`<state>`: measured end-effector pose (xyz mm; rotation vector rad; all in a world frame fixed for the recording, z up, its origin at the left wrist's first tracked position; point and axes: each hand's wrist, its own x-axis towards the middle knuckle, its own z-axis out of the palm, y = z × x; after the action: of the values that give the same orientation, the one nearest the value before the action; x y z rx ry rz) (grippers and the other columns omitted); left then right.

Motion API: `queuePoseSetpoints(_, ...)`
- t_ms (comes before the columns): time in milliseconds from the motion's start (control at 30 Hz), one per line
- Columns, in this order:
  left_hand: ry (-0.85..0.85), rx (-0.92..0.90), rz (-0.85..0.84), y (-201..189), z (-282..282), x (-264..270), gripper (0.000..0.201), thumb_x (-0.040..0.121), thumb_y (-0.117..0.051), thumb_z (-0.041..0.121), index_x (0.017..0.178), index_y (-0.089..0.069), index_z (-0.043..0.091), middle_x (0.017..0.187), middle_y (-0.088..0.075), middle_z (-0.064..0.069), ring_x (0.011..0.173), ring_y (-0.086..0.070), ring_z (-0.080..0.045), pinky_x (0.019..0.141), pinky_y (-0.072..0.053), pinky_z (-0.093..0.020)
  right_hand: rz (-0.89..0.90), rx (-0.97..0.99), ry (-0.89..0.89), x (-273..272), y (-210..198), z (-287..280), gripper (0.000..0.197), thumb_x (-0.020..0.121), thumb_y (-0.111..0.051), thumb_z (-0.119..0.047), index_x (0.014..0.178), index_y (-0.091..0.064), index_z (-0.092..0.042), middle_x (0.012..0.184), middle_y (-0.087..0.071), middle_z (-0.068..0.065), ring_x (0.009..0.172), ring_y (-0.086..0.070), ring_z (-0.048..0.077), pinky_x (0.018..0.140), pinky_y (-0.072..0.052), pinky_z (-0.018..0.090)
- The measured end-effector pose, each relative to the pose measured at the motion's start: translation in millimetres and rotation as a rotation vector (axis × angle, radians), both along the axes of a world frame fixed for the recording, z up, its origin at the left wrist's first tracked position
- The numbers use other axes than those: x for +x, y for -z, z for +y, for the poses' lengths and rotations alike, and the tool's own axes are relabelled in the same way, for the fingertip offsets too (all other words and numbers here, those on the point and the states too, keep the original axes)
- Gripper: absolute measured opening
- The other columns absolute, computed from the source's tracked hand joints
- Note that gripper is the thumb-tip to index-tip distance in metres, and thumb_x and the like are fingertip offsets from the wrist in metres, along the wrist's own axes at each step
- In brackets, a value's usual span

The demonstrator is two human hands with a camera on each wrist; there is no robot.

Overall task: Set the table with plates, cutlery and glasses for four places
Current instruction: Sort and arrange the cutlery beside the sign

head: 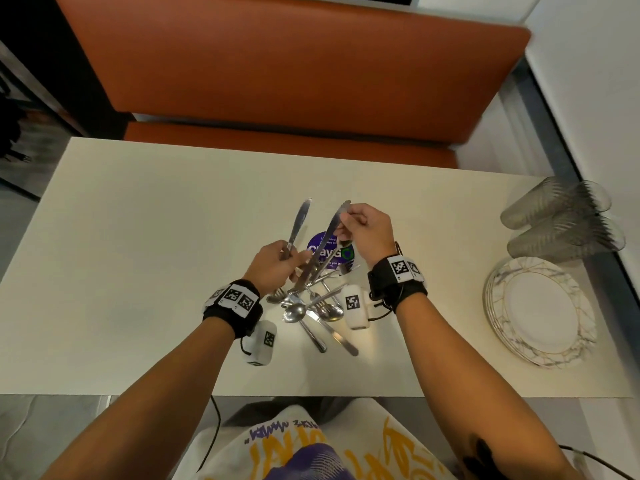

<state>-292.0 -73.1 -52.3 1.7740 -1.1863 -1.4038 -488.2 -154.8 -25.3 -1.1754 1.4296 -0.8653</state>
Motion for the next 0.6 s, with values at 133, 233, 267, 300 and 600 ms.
queuePoseSetpoints(133, -0.161, 0.097, 0.191, -5.3, -3.0, -8.0, 0.036, 0.107, -0.036, 0.03, 0.094, -0.062, 0.008, 0.079, -0.073, -0.011, 0.05, -0.052, -0.013, 0.038, -0.033, -0.021, 0.037, -0.011, -0.039, 5.3, -7.8, 4.5, 0.013, 0.097, -0.064, -0.009, 0.108, -0.07, -0.005, 0.084, -0.076, 0.015, 0.072, -0.074, 0.028, 0.073, -0.064, 0.037)
queuePoseSetpoints(233, -0.095, 0.088, 0.131, -5.6, -1.1, -17.4, 0.033, 0.106, -0.034, 0.019, 0.094, -0.062, 0.007, 0.074, -0.068, -0.007, 0.051, -0.054, -0.012, 0.045, -0.039, -0.022, 0.037, 0.019, -0.042, 14.3, -8.3, 9.3, 0.012, 0.097, -0.064, -0.007, 0.106, -0.07, -0.003, 0.081, -0.075, 0.016, 0.069, -0.074, 0.027, 0.069, -0.064, 0.034)
queuePoseSetpoints(267, -0.062, 0.084, 0.132, -5.4, -0.4, -21.4, 0.034, 0.106, -0.034, 0.02, 0.094, -0.062, 0.004, 0.073, -0.068, -0.007, 0.056, -0.057, -0.015, 0.053, -0.044, -0.024, 0.039, 0.031, -0.028, 17.7, -8.0, 10.3, 0.011, 0.096, -0.064, -0.006, 0.105, -0.07, -0.002, 0.08, -0.075, 0.017, 0.067, -0.073, 0.026, 0.068, -0.064, 0.034)
queuePoseSetpoints(300, -0.042, 0.088, 0.161, -3.9, 0.0, -25.2, 0.035, 0.105, -0.035, 0.02, 0.095, -0.062, 0.0, 0.071, -0.066, -0.008, 0.061, -0.058, -0.02, 0.061, -0.047, -0.028, 0.049, 0.041, -0.011, 20.8, -6.1, 10.6, 0.011, 0.096, -0.064, -0.005, 0.104, -0.07, -0.002, 0.079, -0.075, 0.017, 0.065, -0.073, 0.025, 0.067, -0.064, 0.035)
queuePoseSetpoints(600, -0.115, 0.195, 0.567, -2.7, 10.1, -28.6, 0.03, 0.104, -0.035, 0.022, 0.092, -0.057, 0.006, 0.065, -0.05, -0.01, 0.044, -0.038, -0.021, 0.045, -0.029, -0.028, 0.16, 0.016, 0.019, 31.1, 3.0, 11.4, 0.012, 0.092, -0.069, -0.01, 0.103, -0.065, -0.014, 0.078, -0.075, 0.007, 0.058, -0.073, 0.015, 0.065, -0.064, 0.035)
